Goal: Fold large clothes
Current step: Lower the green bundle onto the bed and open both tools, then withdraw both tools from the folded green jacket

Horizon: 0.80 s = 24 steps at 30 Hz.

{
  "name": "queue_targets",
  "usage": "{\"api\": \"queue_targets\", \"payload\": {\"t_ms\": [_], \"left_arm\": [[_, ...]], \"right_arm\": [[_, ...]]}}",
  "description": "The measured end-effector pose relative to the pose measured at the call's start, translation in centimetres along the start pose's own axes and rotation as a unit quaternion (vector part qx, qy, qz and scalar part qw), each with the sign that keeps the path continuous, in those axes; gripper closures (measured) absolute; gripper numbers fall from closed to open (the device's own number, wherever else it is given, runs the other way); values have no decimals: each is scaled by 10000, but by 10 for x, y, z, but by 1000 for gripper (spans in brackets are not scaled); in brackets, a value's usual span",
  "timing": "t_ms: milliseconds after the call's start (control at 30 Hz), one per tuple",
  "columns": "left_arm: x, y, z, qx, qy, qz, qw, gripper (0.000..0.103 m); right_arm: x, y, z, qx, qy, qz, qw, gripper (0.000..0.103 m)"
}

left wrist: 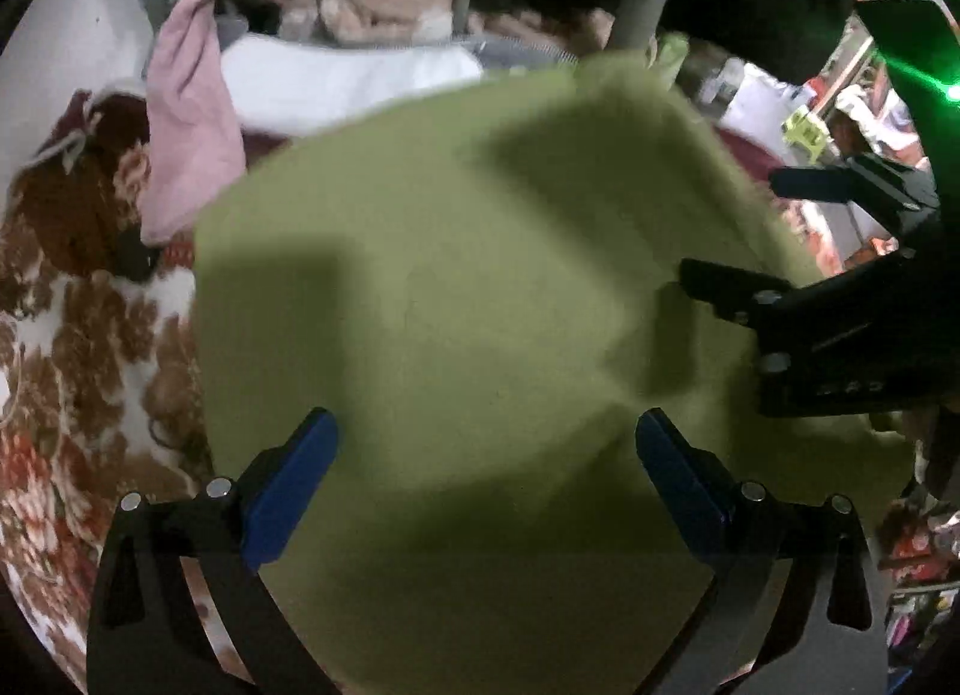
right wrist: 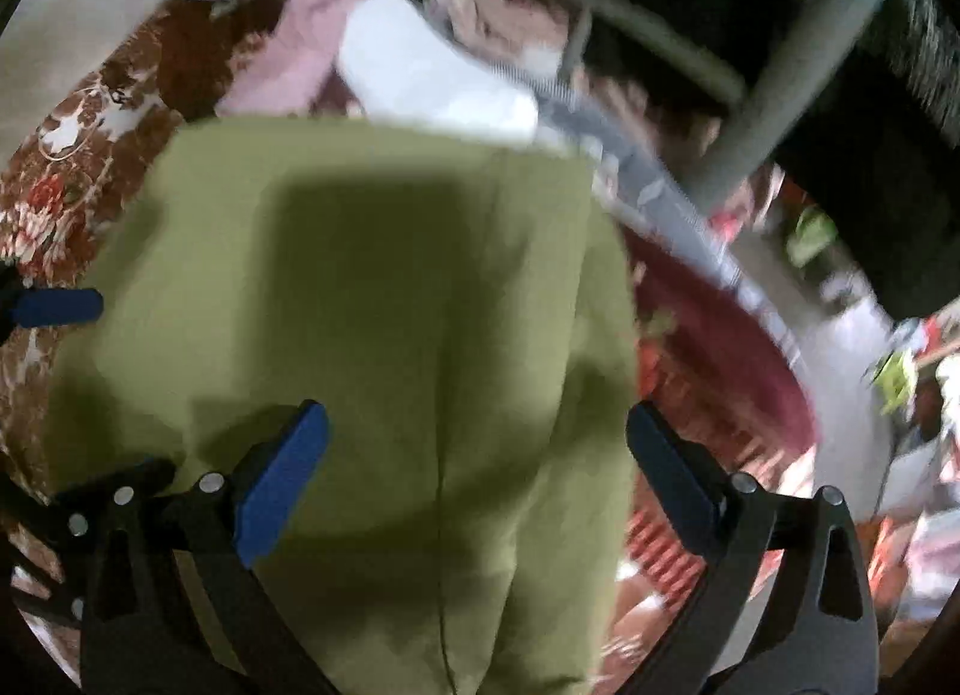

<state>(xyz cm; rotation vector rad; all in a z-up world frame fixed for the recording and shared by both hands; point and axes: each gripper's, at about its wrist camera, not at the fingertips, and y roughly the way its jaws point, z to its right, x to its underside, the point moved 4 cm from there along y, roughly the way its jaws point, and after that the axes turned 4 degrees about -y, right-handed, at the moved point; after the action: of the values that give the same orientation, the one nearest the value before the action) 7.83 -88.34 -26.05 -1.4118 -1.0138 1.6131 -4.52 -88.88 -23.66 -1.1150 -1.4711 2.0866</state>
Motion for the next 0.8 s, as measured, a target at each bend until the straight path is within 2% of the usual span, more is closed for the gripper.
{"api": "queue_targets", "payload": {"t_ms": [133,200,333,433,600,800], "left_arm": [[21,2,-3,-280,288,76,9992,5],[25,1,-13,-382,252,50,9989,5],[40,-6,-43,-449,-344,-110,9983,4],[51,-24,-61,-799,-922,-175,9924,5],[56,-79,-45,-1066,-1178,296,9869,5],[64,-128,-5,-1049,-1255,590,9848,5]], "right_arm": [[14,11,13,-112,71,31,9999,5],[20,14,22,-125,36,47,9999,5],[27,9,32,-71,-62,113,9999,5],[33,-5,37,153,-54,81,9998,5],[39,-56,35,61,185,367,9991,5],[48,-113,25,27,284,733,9969,5]]}}
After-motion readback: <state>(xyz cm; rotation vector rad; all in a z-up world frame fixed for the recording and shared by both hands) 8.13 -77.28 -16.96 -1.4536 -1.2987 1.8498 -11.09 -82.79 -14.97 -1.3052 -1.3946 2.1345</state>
